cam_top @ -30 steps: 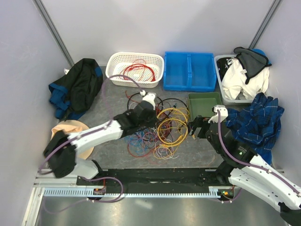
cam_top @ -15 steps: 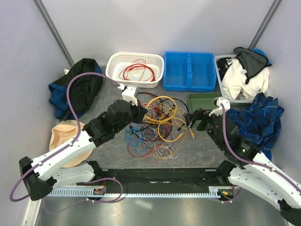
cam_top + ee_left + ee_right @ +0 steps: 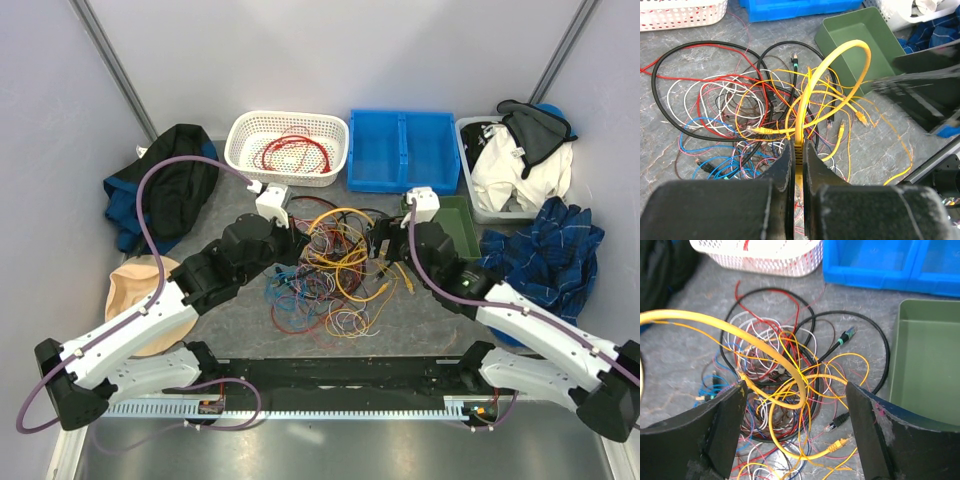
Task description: Untangle the cables
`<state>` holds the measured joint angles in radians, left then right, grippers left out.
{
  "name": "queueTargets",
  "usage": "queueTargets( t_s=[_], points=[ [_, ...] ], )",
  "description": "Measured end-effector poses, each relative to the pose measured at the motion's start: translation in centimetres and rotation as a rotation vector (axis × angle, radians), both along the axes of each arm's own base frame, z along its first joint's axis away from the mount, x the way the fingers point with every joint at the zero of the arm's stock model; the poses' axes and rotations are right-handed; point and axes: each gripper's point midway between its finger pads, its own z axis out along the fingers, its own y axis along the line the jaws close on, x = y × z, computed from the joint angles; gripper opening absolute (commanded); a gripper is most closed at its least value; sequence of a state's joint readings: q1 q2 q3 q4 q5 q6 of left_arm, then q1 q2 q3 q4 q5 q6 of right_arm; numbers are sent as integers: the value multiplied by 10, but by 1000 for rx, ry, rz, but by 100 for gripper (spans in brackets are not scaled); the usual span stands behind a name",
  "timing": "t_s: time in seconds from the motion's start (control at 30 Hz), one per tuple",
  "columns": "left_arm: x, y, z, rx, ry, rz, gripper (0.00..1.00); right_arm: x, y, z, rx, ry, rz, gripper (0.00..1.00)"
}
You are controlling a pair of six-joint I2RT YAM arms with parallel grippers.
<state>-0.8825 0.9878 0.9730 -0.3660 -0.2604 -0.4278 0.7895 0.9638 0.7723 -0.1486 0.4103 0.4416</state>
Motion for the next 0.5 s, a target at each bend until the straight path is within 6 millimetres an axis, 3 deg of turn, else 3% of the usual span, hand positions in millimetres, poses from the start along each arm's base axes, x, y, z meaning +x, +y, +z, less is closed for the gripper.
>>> queueTargets(
  t_s=[0.17, 0.33, 0.4, 0.43, 0.47, 0.5],
  points=[
    [-1, 0, 1, -4, -2, -5, 2, 8, 9, -11, -29, 9, 14, 55],
    [-4, 2, 2, -10, -5, -8, 2, 21, 19, -4, -36, -13, 15, 36],
    [-5, 3, 3, -15, -9, -8, 2, 23, 21, 0, -34, -22, 16, 20],
    [-5, 4, 5, -19, -11, -8, 14, 23, 21, 1, -36, -26, 17, 13],
    [-6, 5, 6, -24, -15, -9, 33, 23, 21, 4, -34, -31, 18, 0],
    [-7, 6, 7, -28, -19, -8, 56, 23, 22, 6, -29, -34, 20, 0]
  ],
)
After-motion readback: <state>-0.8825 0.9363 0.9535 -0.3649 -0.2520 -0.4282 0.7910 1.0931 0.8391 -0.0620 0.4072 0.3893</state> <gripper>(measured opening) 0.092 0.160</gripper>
